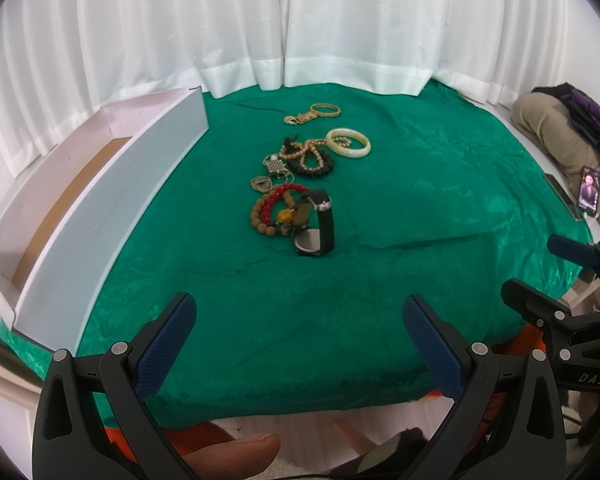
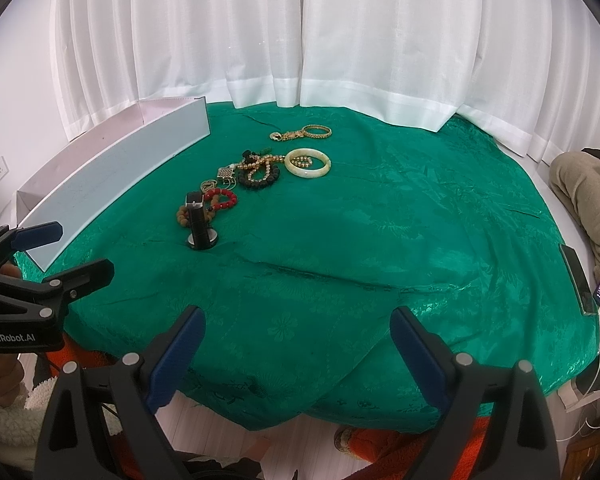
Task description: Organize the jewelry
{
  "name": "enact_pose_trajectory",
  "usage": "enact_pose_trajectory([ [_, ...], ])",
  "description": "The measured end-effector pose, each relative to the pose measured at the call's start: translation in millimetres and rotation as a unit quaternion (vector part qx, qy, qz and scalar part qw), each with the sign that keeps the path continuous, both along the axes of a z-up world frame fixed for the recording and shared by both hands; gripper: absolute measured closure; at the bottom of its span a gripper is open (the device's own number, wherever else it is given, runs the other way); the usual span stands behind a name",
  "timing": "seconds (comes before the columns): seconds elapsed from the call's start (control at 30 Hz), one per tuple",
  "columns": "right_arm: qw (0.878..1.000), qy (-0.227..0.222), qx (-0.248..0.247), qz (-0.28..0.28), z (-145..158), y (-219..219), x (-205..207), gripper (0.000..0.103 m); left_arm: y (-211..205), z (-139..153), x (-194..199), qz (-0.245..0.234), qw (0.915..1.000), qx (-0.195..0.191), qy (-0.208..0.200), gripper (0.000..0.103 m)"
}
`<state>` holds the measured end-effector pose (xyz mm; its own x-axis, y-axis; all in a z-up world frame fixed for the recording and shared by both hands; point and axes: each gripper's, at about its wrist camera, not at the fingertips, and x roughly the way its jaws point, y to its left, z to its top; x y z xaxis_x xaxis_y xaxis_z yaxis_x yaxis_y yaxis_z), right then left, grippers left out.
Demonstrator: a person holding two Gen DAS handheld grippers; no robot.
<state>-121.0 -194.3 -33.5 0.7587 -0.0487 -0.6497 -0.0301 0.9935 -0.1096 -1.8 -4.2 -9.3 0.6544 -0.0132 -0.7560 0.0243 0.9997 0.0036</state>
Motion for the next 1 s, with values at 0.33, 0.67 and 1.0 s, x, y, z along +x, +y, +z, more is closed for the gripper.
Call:
enact_pose_trajectory([
  [0.33,1.000,0.000,0.000,0.000,0.1,0.3,-0.2,0.007,-0.3,0.2,-0.1,0.000,1.0000,0.001,0.000,0.000],
  [0.67,1.000,0.000,-0.001,0.001,-0.2,1.8,-0.6,0.007,-1.0,0.0,-1.2,-0.002,1.0000,0.008,-0.004,0.000],
  [1.0,1.000,-0.001,-0.004,0.003,-1.7,5.1,-1.7,0.007,-0.5,1.6,-0.3,-0.001,0.9999,0.012,-0.004,0.000],
])
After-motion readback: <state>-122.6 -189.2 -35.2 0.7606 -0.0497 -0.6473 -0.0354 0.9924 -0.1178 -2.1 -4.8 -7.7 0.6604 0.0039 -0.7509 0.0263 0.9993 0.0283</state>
